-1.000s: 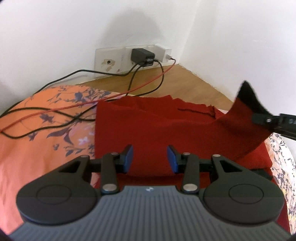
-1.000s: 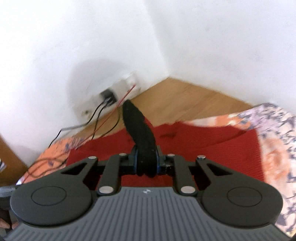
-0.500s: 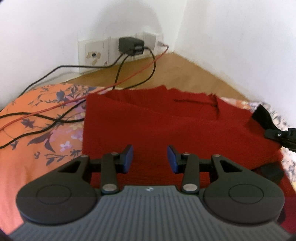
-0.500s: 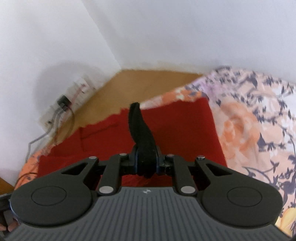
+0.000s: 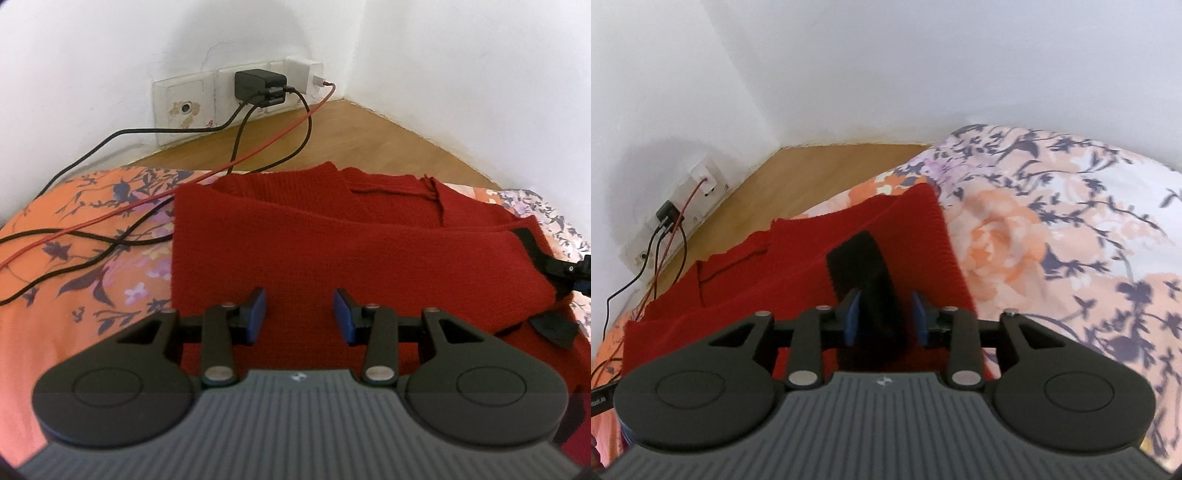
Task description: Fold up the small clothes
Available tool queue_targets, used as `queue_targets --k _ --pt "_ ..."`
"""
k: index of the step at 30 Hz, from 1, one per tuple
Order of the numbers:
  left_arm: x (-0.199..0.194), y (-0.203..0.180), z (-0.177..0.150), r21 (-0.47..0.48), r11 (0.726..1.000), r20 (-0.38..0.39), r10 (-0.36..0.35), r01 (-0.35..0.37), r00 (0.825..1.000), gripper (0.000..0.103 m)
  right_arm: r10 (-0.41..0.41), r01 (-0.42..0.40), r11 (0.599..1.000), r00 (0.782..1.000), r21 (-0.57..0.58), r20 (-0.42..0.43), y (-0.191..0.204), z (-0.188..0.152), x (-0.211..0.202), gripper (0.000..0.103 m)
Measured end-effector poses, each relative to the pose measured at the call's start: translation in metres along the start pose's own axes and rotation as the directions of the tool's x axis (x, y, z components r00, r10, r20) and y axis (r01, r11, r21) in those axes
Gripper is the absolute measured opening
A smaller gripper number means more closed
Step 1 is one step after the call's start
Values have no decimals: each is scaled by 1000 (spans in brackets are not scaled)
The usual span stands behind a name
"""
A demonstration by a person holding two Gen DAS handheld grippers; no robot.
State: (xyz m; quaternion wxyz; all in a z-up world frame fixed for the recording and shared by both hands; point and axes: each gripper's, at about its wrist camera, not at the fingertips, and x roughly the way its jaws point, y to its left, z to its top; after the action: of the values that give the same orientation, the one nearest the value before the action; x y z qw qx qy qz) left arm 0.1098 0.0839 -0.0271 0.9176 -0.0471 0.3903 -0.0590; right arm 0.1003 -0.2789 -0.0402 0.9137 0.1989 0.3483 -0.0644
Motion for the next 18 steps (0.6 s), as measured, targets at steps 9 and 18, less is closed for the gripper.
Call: queue_targets --k 9,18 --pt "-37 10 -12 -10 1000 1 -15 15 1000 42 30 -31 999 999 22 34 -7 -23 -61 57" --pt "-81 6 -40 -76 996 14 50 -49 999 42 74 -74 996 997 -59 5 -20 -52 -109 70"
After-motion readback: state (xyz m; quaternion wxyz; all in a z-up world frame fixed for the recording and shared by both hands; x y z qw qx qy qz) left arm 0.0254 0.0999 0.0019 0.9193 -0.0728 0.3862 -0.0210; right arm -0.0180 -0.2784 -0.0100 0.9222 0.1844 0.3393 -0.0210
